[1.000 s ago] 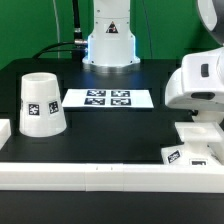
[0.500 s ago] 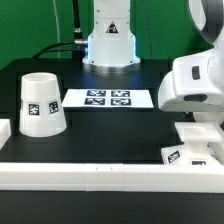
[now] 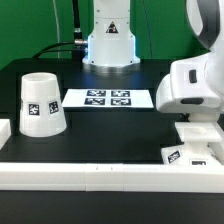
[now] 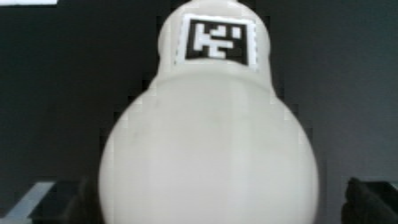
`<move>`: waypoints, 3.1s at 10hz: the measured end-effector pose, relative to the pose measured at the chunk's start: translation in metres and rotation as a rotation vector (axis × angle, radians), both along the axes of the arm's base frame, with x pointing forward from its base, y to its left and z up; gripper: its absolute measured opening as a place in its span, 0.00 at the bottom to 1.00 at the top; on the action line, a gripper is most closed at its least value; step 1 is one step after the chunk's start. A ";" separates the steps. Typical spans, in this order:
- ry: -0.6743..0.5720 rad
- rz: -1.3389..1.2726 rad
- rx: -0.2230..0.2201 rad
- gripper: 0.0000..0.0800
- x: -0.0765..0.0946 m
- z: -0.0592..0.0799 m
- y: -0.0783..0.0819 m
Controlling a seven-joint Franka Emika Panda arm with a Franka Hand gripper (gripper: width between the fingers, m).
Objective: Assemble lamp
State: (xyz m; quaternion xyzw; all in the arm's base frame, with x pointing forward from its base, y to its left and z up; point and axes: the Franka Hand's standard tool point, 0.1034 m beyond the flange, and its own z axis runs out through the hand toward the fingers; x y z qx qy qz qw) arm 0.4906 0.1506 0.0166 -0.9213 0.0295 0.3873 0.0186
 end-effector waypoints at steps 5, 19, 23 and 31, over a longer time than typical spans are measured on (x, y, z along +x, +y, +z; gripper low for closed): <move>-0.006 -0.002 -0.002 0.87 -0.004 -0.004 -0.001; -0.012 0.037 0.011 0.72 -0.007 -0.001 0.005; -0.114 0.198 0.108 0.72 0.025 0.058 -0.021; -0.477 0.258 0.161 0.72 0.077 0.093 -0.049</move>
Offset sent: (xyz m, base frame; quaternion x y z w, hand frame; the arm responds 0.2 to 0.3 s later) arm 0.0000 0.0000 0.0000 0.0000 0.0000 0.0000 1.0000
